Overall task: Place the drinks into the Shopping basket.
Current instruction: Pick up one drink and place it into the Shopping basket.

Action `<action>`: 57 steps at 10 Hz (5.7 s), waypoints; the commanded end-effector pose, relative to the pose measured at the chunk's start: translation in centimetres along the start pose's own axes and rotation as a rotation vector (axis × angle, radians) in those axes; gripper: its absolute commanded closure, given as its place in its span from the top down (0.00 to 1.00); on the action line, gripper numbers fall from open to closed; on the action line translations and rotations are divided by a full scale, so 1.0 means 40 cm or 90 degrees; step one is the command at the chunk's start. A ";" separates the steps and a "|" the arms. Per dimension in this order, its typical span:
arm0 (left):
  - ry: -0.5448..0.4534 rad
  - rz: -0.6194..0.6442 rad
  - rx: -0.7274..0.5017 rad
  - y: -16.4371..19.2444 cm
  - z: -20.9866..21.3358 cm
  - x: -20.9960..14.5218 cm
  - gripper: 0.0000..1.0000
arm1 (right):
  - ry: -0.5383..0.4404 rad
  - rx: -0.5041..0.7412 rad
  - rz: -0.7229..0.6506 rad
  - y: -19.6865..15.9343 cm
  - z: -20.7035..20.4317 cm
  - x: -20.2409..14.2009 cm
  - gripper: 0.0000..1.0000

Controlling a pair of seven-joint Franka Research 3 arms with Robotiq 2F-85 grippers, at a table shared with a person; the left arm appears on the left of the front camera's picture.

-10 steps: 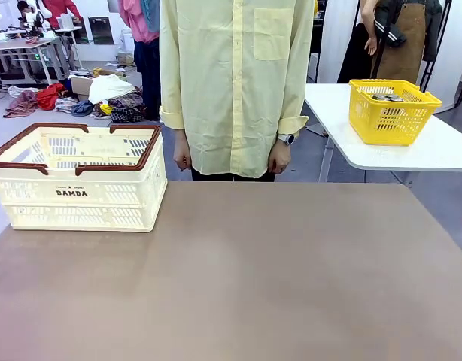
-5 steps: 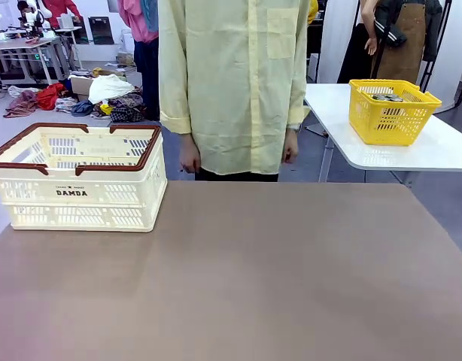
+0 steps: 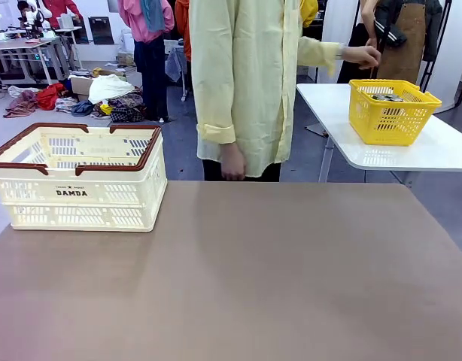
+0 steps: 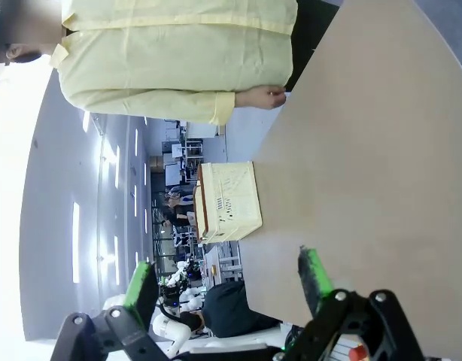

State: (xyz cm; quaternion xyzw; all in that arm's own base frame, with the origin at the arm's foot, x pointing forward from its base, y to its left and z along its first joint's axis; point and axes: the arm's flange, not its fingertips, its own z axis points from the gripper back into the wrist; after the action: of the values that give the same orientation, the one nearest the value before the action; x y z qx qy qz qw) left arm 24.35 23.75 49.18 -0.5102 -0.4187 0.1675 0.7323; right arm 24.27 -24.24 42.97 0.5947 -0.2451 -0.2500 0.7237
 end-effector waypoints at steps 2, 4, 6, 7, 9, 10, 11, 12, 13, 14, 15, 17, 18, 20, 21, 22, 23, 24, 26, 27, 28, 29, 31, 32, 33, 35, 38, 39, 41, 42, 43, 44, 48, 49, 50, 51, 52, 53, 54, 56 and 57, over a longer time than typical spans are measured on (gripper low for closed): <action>-0.003 -0.011 -0.008 0.004 0.000 0.007 1.00 | -0.007 0.016 0.004 0.010 0.001 0.003 1.00; -0.003 -0.011 -0.008 0.004 0.000 0.007 1.00 | -0.007 0.016 0.004 0.010 0.001 0.003 1.00; -0.003 -0.011 -0.008 0.004 0.000 0.007 1.00 | -0.007 0.016 0.004 0.010 0.001 0.003 1.00; -0.003 -0.011 -0.008 0.004 0.000 0.007 1.00 | -0.007 0.016 0.004 0.010 0.001 0.003 1.00; -0.003 -0.011 -0.008 0.004 0.000 0.007 1.00 | -0.007 0.016 0.004 0.010 0.001 0.003 1.00; -0.003 -0.011 -0.008 0.004 0.000 0.007 1.00 | -0.007 0.016 0.004 0.010 0.001 0.003 1.00; -0.003 -0.011 -0.008 0.004 0.000 0.007 1.00 | -0.007 0.016 0.004 0.010 0.001 0.003 1.00; -0.003 -0.011 -0.008 0.004 0.000 0.007 1.00 | -0.007 0.016 0.004 0.010 0.001 0.003 1.00; -0.003 -0.011 -0.008 0.004 0.000 0.007 1.00 | -0.007 0.016 0.004 0.010 0.001 0.003 1.00; -0.003 -0.011 -0.008 0.004 0.000 0.007 1.00 | -0.007 0.016 0.004 0.010 0.001 0.003 1.00; -0.003 -0.011 -0.008 0.004 0.000 0.007 1.00 | -0.007 0.016 0.004 0.010 0.001 0.003 1.00; -0.003 -0.011 -0.008 0.004 0.000 0.007 1.00 | -0.007 0.016 0.004 0.010 0.001 0.003 1.00; -0.003 -0.011 -0.008 0.004 0.000 0.007 1.00 | -0.007 0.016 0.004 0.010 0.001 0.003 1.00; -0.003 -0.011 -0.008 0.004 0.000 0.007 1.00 | -0.007 0.016 0.004 0.010 0.001 0.003 1.00; -0.003 -0.011 -0.008 0.004 0.000 0.007 1.00 | -0.007 0.016 0.004 0.010 0.001 0.003 1.00; -0.003 -0.011 -0.008 0.004 0.000 0.007 1.00 | -0.007 0.016 0.004 0.010 0.001 0.003 1.00; -0.003 -0.011 -0.008 0.004 0.000 0.007 1.00 | -0.007 0.016 0.004 0.010 0.001 0.003 1.00; -0.003 -0.011 -0.008 0.004 0.000 0.007 1.00 | -0.007 0.016 0.004 0.010 0.001 0.003 1.00; -0.003 -0.011 -0.008 0.004 0.000 0.007 1.00 | -0.007 0.016 0.004 0.010 0.001 0.003 1.00; -0.003 -0.011 -0.008 0.004 0.000 0.007 1.00 | -0.007 0.016 0.004 0.010 0.001 0.003 1.00; -0.003 -0.011 -0.008 0.004 0.000 0.007 1.00 | -0.007 0.016 0.004 0.010 0.001 0.003 1.00; -0.003 -0.011 -0.008 0.004 0.000 0.007 1.00 | -0.007 0.016 0.004 0.010 0.001 0.003 1.00; -0.003 -0.011 -0.008 0.004 0.000 0.007 1.00 | -0.007 0.016 0.004 0.010 0.001 0.003 1.00; -0.003 -0.011 -0.008 0.004 0.000 0.007 1.00 | -0.007 0.016 0.004 0.010 0.001 0.003 1.00; -0.003 -0.011 -0.008 0.004 0.000 0.007 1.00 | -0.007 0.016 0.004 0.010 0.001 0.003 1.00; -0.003 -0.011 -0.008 0.004 0.000 0.007 1.00 | -0.007 0.016 0.004 0.010 0.001 0.003 1.00; -0.003 -0.011 -0.008 0.004 0.000 0.007 1.00 | -0.007 0.016 0.004 0.010 0.001 0.003 1.00; -0.003 -0.011 -0.008 0.004 0.000 0.007 1.00 | -0.001 0.000 0.000 0.000 0.002 -0.001 1.00; -0.003 -0.011 -0.008 0.004 0.000 0.007 1.00 | 0.084 -0.079 0.045 0.050 -0.100 0.029 1.00; -0.003 -0.011 -0.008 0.004 0.000 0.007 1.00 | 0.125 -0.135 0.081 0.105 -0.179 0.037 1.00; -0.003 -0.011 -0.008 0.004 0.000 0.007 1.00 | 0.166 -0.180 0.114 0.150 -0.252 0.033 1.00; -0.003 -0.011 -0.008 0.004 0.000 0.007 1.00 | 0.192 -0.227 0.145 0.187 -0.321 0.018 1.00; -0.003 -0.011 -0.008 0.004 0.000 0.007 1.00 | 0.262 -0.468 0.340 0.267 -0.580 -0.103 1.00; -0.003 -0.011 -0.008 0.004 0.000 0.007 1.00 | 0.237 -0.503 0.394 0.276 -0.598 -0.114 1.00; -0.003 -0.011 -0.008 0.004 0.000 0.007 1.00 | 0.270 -0.395 0.294 0.274 -0.563 -0.092 1.00; -0.003 -0.011 -0.008 0.004 0.000 0.007 1.00 | 0.270 -0.395 0.294 0.274 -0.563 -0.092 1.00; -0.003 -0.011 -0.008 0.004 0.000 0.007 1.00 | 0.270 -0.395 0.294 0.274 -0.563 -0.092 1.00; -0.003 -0.011 -0.008 0.004 0.000 0.007 1.00 | 0.273 -0.431 0.340 0.286 -0.592 -0.105 1.00; -0.003 -0.011 -0.008 0.004 0.000 0.007 1.00 | 0.332 -0.468 0.327 0.287 -0.635 -0.098 1.00; -0.003 -0.011 -0.008 0.004 0.000 0.007 1.00 | 0.390 -0.588 0.235 0.289 -0.673 -0.172 1.00; -0.003 -0.011 -0.008 0.004 0.000 0.007 1.00 | 0.390 -0.653 0.211 0.289 -0.678 -0.222 1.00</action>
State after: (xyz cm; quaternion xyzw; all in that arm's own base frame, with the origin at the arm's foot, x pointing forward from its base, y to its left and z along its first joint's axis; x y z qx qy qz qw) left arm 24.45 23.86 49.15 -0.5086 -0.4171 0.1672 0.7344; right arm 37.13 2.45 47.56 0.2060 -0.0080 -0.0210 0.9783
